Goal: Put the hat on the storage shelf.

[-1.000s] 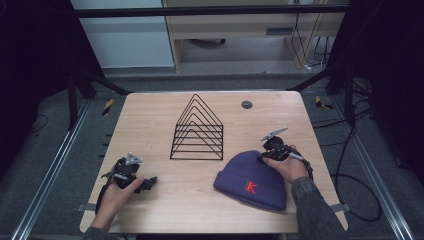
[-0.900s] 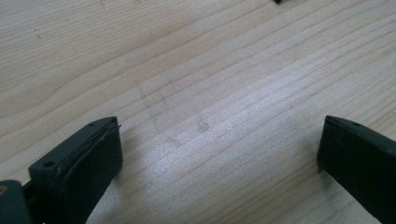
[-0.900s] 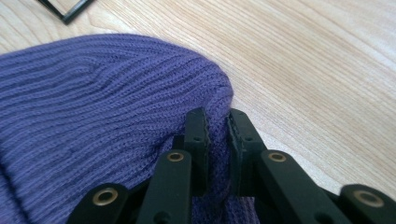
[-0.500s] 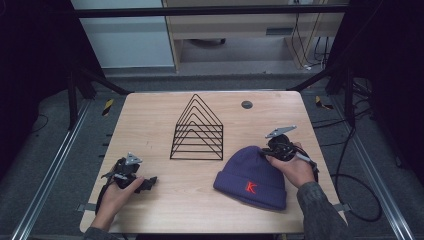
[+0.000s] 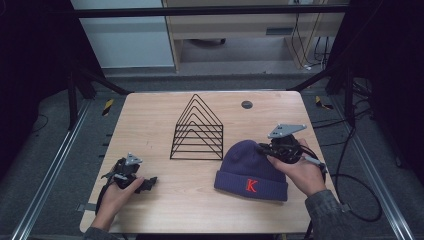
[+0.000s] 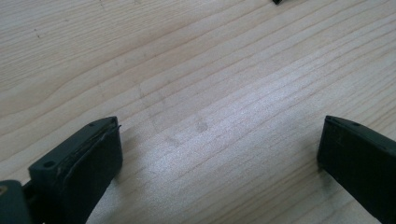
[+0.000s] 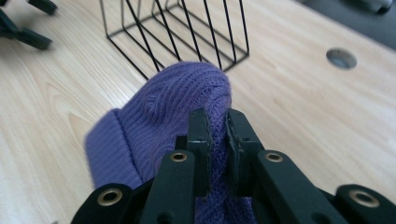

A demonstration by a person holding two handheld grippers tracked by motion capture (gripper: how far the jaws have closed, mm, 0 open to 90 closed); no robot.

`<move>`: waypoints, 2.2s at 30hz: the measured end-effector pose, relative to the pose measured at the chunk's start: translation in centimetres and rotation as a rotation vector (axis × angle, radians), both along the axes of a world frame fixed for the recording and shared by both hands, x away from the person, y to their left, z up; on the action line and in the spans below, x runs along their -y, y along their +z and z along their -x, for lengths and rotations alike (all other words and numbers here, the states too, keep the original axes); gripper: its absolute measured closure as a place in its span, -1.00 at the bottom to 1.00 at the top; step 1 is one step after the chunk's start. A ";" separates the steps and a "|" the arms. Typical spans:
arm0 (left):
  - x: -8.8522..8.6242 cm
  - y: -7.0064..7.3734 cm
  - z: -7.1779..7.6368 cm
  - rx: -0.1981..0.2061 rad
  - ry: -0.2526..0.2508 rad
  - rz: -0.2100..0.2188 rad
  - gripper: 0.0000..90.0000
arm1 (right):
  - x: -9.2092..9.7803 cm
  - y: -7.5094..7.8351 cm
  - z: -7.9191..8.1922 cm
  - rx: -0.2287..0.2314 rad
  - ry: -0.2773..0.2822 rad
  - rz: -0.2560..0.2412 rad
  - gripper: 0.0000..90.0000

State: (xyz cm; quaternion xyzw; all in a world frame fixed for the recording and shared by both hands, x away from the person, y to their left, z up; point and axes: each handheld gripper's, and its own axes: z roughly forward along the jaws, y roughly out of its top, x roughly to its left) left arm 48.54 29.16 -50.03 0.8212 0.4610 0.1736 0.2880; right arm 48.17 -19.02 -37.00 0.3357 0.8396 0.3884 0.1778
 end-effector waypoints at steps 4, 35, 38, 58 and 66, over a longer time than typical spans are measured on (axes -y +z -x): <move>0.0 0.0 0.0 0.000 0.000 0.000 -1.00 | -0.3 1.6 0.6 0.041 0.023 -0.011 0.82; 3.3 10.9 -1.8 0.141 -0.114 0.237 -0.78 | 1.4 11.4 -2.7 0.163 -0.019 -0.076 0.81; 4.2 12.2 -2.3 0.144 -0.140 0.227 -0.77 | 1.4 12.1 -3.0 0.172 -0.026 -0.085 0.81; 7.2 18.5 -3.0 0.193 -0.228 0.218 -0.82 | -1.8 17.8 -2.9 0.240 0.045 -0.152 0.81; 7.4 20.0 -2.9 0.213 -0.260 0.237 -0.82 | -4.4 19.5 -3.5 0.270 0.079 -0.162 0.81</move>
